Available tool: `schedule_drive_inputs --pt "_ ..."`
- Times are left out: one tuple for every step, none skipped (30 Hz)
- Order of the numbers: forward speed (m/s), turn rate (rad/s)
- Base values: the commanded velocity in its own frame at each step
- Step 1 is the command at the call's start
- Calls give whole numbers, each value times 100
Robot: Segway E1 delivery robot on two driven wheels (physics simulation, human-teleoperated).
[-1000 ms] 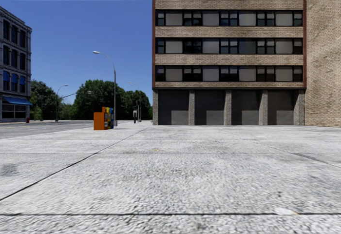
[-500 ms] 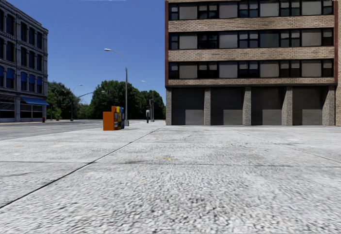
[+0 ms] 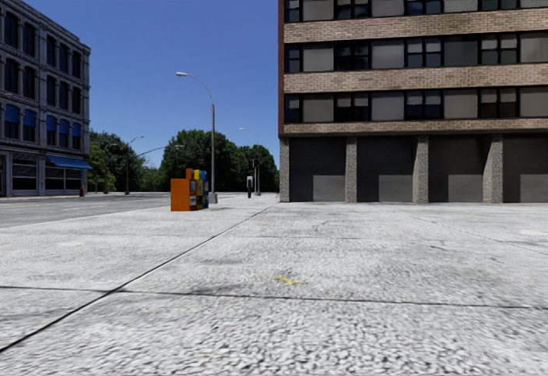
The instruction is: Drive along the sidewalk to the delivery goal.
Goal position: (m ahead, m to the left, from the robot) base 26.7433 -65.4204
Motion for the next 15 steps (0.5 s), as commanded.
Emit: schedule_drive_inputs --pt "198 0" --pt "198 0" --pt "198 0" --pt "198 0" --pt "198 0" --pt "198 0" --pt "198 0" --pt "198 0" --pt "198 0" --pt "197 0" --pt "197 0" --pt "197 0" --pt "197 0" --pt "197 0" --pt "197 0"
